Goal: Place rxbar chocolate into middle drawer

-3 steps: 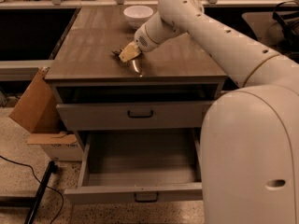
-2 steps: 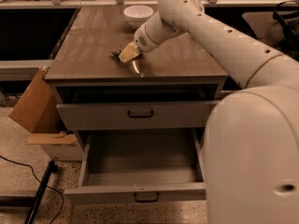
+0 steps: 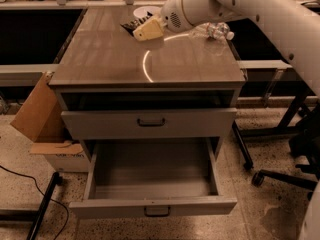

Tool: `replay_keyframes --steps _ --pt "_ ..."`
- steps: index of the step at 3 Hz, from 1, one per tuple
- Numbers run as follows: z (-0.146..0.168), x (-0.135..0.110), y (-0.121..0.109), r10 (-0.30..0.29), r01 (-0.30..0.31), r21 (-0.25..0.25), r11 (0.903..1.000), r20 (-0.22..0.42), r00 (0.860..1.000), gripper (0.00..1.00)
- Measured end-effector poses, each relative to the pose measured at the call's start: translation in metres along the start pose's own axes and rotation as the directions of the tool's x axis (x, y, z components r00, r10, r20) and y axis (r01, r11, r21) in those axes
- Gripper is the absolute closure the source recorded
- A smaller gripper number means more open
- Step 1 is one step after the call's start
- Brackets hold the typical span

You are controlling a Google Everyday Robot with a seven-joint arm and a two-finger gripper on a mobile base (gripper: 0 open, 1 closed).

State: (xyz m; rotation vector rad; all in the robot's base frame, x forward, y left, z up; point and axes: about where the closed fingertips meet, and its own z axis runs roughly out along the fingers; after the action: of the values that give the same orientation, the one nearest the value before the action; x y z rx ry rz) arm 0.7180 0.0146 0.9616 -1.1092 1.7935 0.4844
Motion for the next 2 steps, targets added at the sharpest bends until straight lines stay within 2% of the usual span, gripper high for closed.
replay_keyframes --steps 1,2 --pt "0.0 0.0 0.0 0.0 0.0 0.0 1.0 0.0 1.0 1.0" --pt "0.002 0.014 0.024 -0.048 0.045 -0.095 0.9944 -0.022 0.999 1.0"
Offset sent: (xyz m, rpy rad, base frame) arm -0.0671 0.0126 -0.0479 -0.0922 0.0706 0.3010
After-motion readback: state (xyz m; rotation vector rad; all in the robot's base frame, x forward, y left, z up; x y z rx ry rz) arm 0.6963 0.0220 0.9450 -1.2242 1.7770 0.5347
